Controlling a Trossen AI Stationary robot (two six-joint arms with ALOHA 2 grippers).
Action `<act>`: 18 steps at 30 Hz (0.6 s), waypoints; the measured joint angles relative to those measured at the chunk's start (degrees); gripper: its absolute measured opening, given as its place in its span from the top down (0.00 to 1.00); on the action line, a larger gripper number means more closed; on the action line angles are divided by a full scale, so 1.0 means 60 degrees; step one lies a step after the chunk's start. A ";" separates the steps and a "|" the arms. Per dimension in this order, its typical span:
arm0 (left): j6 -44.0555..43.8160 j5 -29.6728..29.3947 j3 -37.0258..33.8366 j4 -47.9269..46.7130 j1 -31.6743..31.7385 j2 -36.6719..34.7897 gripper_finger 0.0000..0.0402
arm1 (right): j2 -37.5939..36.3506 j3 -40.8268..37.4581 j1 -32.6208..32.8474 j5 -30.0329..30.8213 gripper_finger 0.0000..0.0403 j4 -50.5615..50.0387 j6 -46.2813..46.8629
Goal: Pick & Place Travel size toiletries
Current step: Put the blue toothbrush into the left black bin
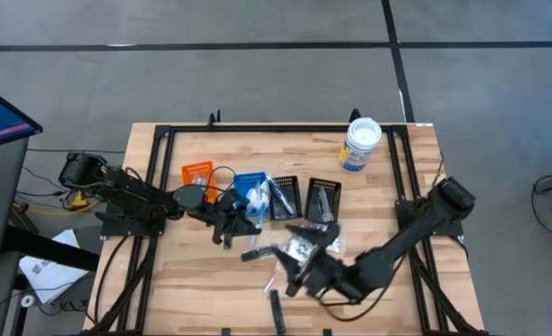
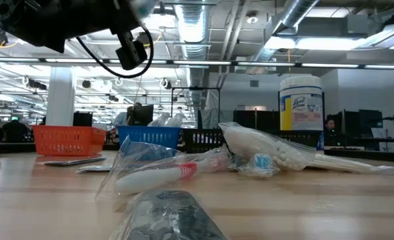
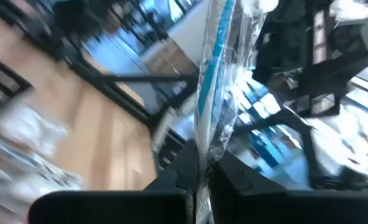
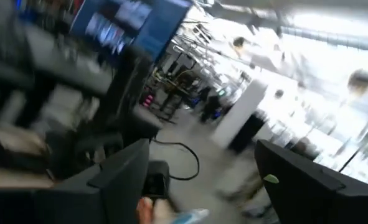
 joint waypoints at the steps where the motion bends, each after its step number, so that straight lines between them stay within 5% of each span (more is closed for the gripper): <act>1: 0.0210 -0.0333 0.0000 0.0011 0.0000 0.0000 0.99 | -0.0266 0.0000 0.0001 0.0064 0.30 -0.0213 0.0694; 7: 0.1880 -0.2540 0.0000 0.0222 -0.0142 0.0004 0.99 | -0.2017 0.0004 -0.0240 0.0116 0.37 -0.4380 0.6137; 9: 0.2327 -0.2598 0.0093 0.0322 -0.0160 0.0004 0.99 | -0.2694 0.0004 -0.0512 -0.1373 0.40 -0.6953 0.8762; 13: 0.3013 -0.2337 0.0508 0.0331 -0.0281 0.0007 0.99 | -0.3274 -0.0074 -0.1723 -0.6335 0.45 -0.9237 1.2523; 18: 0.3170 -0.1946 0.0951 0.0100 -0.0631 0.0007 0.99 | -0.3070 -0.1065 -0.2671 -0.6931 0.52 -0.8470 1.3360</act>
